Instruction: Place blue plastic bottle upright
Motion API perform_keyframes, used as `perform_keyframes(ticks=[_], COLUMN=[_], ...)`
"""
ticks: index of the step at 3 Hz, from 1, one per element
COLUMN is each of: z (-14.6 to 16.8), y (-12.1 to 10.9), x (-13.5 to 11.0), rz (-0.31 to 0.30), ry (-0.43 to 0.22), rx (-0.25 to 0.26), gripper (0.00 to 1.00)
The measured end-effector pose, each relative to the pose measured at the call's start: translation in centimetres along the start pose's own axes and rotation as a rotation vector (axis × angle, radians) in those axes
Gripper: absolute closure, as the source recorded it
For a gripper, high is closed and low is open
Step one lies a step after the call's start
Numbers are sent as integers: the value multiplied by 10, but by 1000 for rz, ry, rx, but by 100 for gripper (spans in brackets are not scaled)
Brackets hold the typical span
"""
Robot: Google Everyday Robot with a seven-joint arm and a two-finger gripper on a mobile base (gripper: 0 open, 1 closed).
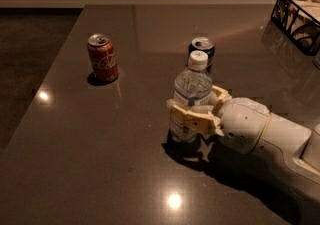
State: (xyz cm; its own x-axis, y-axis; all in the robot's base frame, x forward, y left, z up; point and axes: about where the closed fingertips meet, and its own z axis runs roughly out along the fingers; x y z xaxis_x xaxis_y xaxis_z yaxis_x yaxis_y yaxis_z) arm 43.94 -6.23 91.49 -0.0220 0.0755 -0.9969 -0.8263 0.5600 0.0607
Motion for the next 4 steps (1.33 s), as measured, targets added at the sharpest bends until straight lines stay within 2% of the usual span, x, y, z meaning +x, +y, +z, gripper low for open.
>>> perform_keyframes(ticks=[2,3,4], z=[4,5,5], y=[4,6,6], x=[-4,-5,-5], rz=[-10,-13,-14], ry=[2,3,3], rx=[-8,-10,-10], gripper=[5,0,0])
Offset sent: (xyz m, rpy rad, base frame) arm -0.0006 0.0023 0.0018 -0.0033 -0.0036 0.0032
